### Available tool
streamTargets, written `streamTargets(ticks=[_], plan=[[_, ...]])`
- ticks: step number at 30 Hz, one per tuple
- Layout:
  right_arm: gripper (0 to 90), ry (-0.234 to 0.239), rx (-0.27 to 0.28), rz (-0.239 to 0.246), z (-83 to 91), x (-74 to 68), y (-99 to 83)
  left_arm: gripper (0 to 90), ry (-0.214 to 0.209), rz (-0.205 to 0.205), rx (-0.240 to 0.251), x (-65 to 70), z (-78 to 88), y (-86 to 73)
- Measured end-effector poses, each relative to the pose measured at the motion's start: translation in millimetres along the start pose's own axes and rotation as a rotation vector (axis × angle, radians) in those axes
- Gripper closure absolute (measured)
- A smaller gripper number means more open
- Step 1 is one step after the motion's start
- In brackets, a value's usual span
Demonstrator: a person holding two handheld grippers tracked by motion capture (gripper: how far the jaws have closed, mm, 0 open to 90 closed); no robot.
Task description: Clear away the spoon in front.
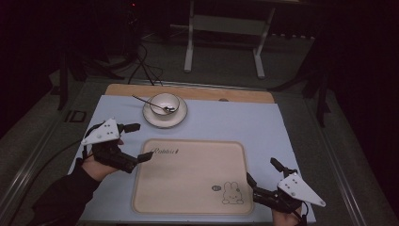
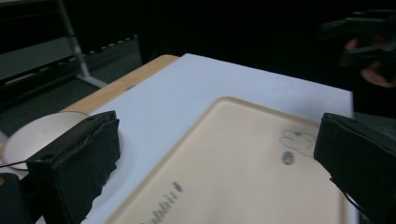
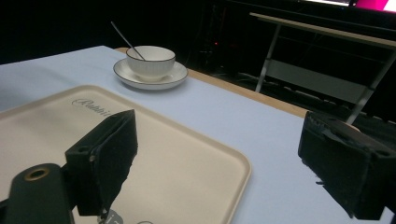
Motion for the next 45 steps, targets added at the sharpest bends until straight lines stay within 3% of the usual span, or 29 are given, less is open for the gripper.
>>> streamTargets(ticks=[7,13,14,16,28,37,41,45], plan=[[11.8,0.005,0.005,0.003,0.3,-0.2,0.3,1.8,0.069,0.034,0.002,-29.6,-8.9,6.2],[11.8,0.007,0.009,0.004,0.8,-0.7,0.7,3.5,0.115,0.090,0.019,-59.0,-15.7,10.9],[11.8,0.007,0.009,0.004,0.8,-0.7,0.7,4.3,0.115,0.090,0.019,-59.0,-15.7,10.9],[11.9,0.006,0.011,0.004,0.9,-0.7,0.8,5.2,0.142,0.119,0.028,-72.6,-19.1,10.3],[11.9,0.008,0.006,-0.002,-0.1,-0.2,-0.6,11.1,0.235,0.233,0.039,-124.3,-30.5,-7.1],[11.9,0.014,0.007,0.000,-0.4,-1.2,-0.7,14.9,0.276,0.303,0.033,-149.3,-40.8,-16.0],[11.9,0.016,0.008,0.001,-0.2,-1.4,-1.0,15.3,0.291,0.371,0.042,-163.8,-48.3,-22.3],[11.9,0.015,0.010,0.000,-0.1,-1.5,-0.9,15.9,0.302,0.408,0.054,-173.9,-53.8,-27.3]])
Point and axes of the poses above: each handheld gripper's, and its own axes: z roughly backward along the jaws, y roughly out of its top, x roughly to its right, the point moved 5 cm from there along -z, roughly forward along the jaws, and after that the axes turned 12 degrees about z, right-handed, at the moved point
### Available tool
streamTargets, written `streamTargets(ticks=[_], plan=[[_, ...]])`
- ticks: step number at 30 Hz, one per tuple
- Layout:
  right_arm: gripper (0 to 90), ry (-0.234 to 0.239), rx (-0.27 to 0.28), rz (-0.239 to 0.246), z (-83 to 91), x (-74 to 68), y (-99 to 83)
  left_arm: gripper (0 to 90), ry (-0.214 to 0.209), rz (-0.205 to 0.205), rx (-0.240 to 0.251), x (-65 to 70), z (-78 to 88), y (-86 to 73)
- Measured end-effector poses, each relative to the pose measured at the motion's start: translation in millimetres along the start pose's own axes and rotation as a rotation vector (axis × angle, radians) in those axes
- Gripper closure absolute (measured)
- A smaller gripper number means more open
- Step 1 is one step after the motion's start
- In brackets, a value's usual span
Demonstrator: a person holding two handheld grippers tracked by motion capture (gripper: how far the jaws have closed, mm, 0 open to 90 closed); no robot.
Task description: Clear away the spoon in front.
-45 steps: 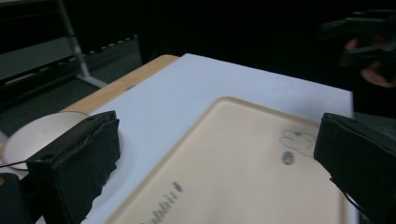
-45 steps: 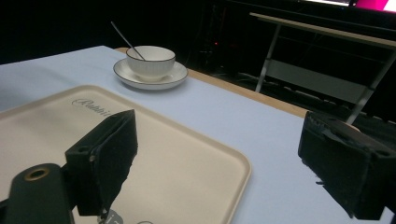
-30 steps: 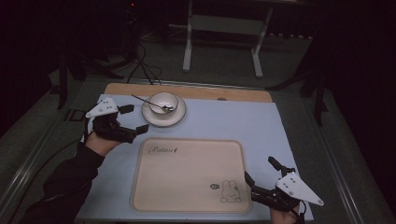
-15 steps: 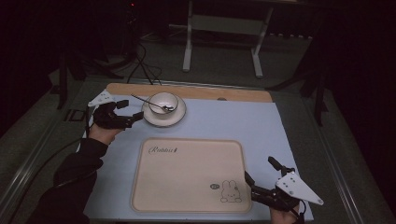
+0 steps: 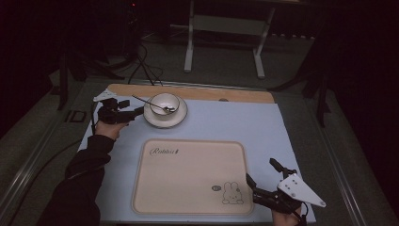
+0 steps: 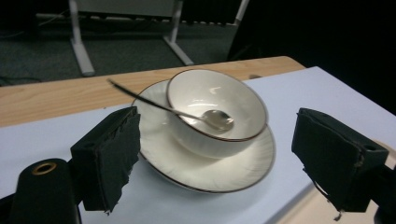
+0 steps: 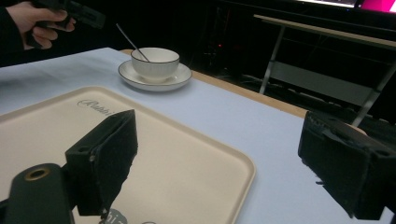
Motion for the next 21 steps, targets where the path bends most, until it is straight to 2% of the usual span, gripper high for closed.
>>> streamTargets(ticks=[3,6,9,12,15,16,18,21], plan=[[11.9,0.001,-0.001,0.000,-0.2,0.0,-0.2,17.2,0.002,0.021,0.010,-4.2,-4.2,-0.3],[11.9,0.004,-0.005,-0.001,-0.6,-0.3,-0.8,18.6,0.013,0.062,0.025,-11.5,-10.0,1.0],[11.9,0.003,-0.006,-0.002,-0.8,-0.5,-1.0,21.2,0.025,0.082,0.015,-18.1,-15.0,1.1],[11.9,0.005,-0.009,-0.002,-1.1,-0.9,-1.3,27.5,0.013,0.113,0.029,-22.7,-18.3,2.3],[11.9,0.007,-0.009,-0.004,-1.1,-1.1,-1.4,28.9,0.013,0.120,0.034,-23.8,-19.5,2.9],[12.0,0.007,-0.012,-0.006,-1.5,-0.8,-2.0,29.5,0.019,0.162,0.051,-27.9,-24.0,6.2],[11.9,0.009,-0.011,-0.007,-1.7,-0.6,-2.1,30.0,0.019,0.173,0.058,-28.9,-25.2,7.1],[12.0,0.010,-0.011,-0.014,-1.6,-0.2,-2.5,33.8,0.059,0.226,0.071,-34.6,-31.5,10.1]])
Point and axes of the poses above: each handheld gripper's, and its own axes: z roughly backward along the jaws, y roughly out of its top, x roughly to its right, the point moved 5 cm from there along -z, roughly forward along the jaws, and after that the axes turned 12 degrees about z, right-handed, at the moved point
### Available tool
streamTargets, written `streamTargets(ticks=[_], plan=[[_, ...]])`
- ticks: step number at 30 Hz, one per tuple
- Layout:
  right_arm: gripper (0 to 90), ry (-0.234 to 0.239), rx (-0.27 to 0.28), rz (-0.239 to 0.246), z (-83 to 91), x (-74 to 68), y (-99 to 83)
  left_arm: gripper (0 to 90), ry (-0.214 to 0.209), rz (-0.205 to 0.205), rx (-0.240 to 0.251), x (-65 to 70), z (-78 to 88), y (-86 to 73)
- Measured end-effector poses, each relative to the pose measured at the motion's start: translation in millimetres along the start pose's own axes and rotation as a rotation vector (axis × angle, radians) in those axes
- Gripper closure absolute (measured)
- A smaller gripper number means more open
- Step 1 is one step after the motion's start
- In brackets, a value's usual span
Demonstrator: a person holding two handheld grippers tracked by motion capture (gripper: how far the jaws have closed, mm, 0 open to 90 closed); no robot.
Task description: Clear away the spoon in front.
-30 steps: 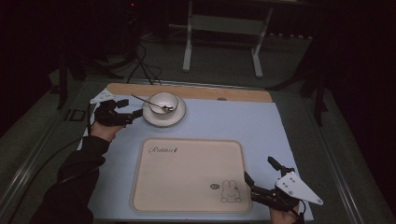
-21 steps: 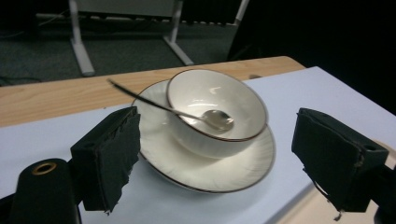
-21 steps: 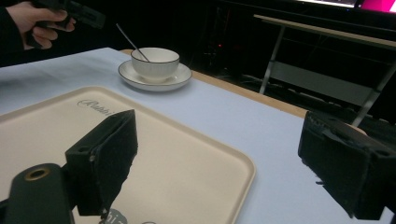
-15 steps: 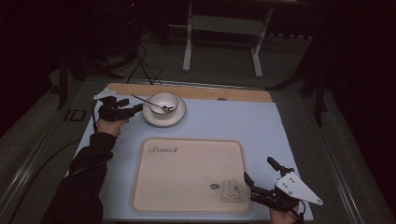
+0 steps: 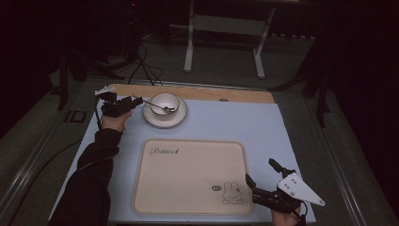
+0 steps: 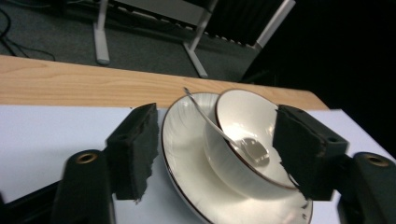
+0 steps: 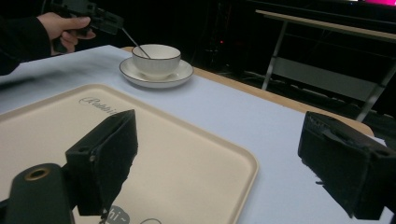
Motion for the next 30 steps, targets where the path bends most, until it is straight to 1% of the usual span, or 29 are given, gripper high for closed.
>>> streamTargets(ticks=[3,5,7,8,10,11,14,16,18,19,21,22,23,25,26,28,29,30], plan=[[12.0,0.001,-0.002,-0.001,-0.1,0.2,-0.3,36.9,0.019,0.020,0.010,-1.8,-3.3,1.9],[12.0,0.002,-0.002,-0.002,-0.3,0.3,-0.5,40.5,0.023,0.049,0.024,-3.0,-5.9,3.7],[12.0,0.002,-0.002,-0.002,-0.3,0.3,-0.5,42.0,0.023,0.049,0.024,-3.0,-5.9,3.7],[12.0,0.001,-0.003,-0.002,-0.1,0.3,-0.6,46.7,0.031,0.066,0.037,-4.1,-8.0,4.7],[12.0,0.002,-0.003,-0.004,-0.1,0.5,-0.8,51.4,0.030,0.076,0.045,-4.7,-10.7,3.3],[12.0,0.003,-0.003,-0.005,-0.3,0.7,-0.9,53.0,0.037,0.081,0.053,-5.3,-11.5,2.7],[12.1,0.004,-0.002,-0.006,-0.4,1.0,-1.1,61.2,0.041,0.100,0.072,-6.0,-14.2,1.1],[12.1,0.004,-0.003,-0.005,-0.5,0.9,-1.2,65.5,0.040,0.094,0.068,-5.1,-16.2,-0.2],[12.2,0.005,-0.003,-0.004,-0.4,0.7,-1.3,71.6,0.032,0.100,0.072,-3.8,-16.7,-0.4],[12.1,0.005,-0.003,-0.004,-0.5,0.7,-1.3,72.6,0.034,0.097,0.070,-2.9,-17.4,-0.6],[12.2,0.005,-0.005,-0.005,-0.8,0.7,-1.5,77.8,0.037,0.076,0.074,0.1,-17.0,-1.1],[12.2,0.005,-0.006,-0.004,-0.8,0.6,-1.5,78.6,0.038,0.076,0.078,0.8,-16.7,-1.2],[12.2,0.004,-0.007,-0.003,-0.8,0.5,-1.5,80.8,0.031,0.086,0.082,1.0,-16.2,-1.1],[12.2,0.003,-0.006,0.001,-0.6,0.3,-1.3,81.9,0.022,0.084,0.086,3.2,-15.0,-0.6],[12.2,0.003,-0.006,0.002,-0.4,0.2,-1.1,83.0,0.010,0.091,0.090,4.2,-14.3,-0.1],[12.2,0.001,-0.006,0.004,-0.3,0.1,-1.0,85.1,-0.001,0.086,0.094,8.0,-12.4,1.6],[12.2,0.001,-0.005,0.004,-0.2,0.2,-0.9,86.2,-0.019,0.093,0.096,10.2,-11.4,2.6],[12.2,0.001,-0.005,0.003,-0.2,0.2,-0.9,87.5,-0.023,0.087,0.096,12.3,-10.5,3.6]])
Point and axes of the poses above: each handheld gripper's, and its own axes: z roughly backward along the jaws, y roughly out of its top, x roughly to its right, the point moved 5 cm from there along -z, roughly forward along the jaws, and after that the axes turned 12 degrees about z, right-handed, at the moved point
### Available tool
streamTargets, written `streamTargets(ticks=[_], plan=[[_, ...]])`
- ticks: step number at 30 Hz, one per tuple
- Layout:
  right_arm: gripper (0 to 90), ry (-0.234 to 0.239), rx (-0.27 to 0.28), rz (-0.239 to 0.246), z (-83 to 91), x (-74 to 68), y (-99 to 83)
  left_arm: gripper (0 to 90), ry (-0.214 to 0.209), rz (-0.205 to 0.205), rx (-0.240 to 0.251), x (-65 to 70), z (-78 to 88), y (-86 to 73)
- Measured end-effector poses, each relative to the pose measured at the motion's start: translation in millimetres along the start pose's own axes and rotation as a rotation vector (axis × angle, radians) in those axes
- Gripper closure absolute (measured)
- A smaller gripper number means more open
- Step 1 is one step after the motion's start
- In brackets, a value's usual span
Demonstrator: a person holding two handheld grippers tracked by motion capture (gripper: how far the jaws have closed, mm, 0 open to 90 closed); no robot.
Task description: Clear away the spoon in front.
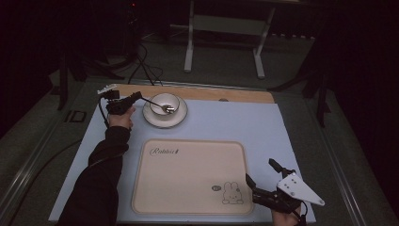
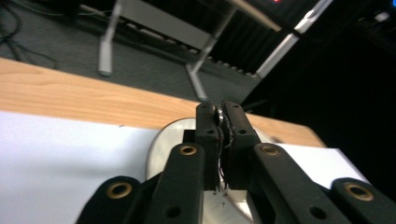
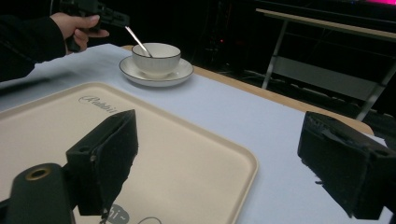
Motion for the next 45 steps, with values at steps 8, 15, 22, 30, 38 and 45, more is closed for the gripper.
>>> streamTargets(ticks=[8,15,22,30,38,45], plan=[[13.0,-0.008,0.009,0.002,1.4,0.2,0.9,89.3,-0.017,-0.040,-0.004,17.2,0.3,1.1],[11.6,-0.020,0.029,-0.009,4.0,2.8,1.8,89.7,-0.020,-0.053,0.007,29.8,-0.8,5.3],[11.6,-0.026,0.033,-0.011,5.1,3.8,2.1,89.9,-0.019,-0.122,0.011,45.6,6.8,17.5],[11.6,-0.026,0.030,-0.008,4.9,3.3,2.5,89.9,-0.016,-0.174,-0.010,58.3,22.0,32.3],[11.6,-0.024,0.031,-0.007,4.5,2.9,2.6,89.9,-0.038,-0.225,-0.066,75.0,41.4,46.0],[11.6,-0.024,0.031,-0.007,4.4,2.5,3.0,89.9,-0.059,-0.273,-0.104,88.1,63.9,58.4]])
Point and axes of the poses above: each handheld gripper's, and its own axes: z roughly backward along the jaws, y roughly out of its top, x roughly to its right, the point moved 5 cm from there along -z, roughly forward along the jaws, and after that the axes turned 12 degrees about z, right-handed, at the moved point
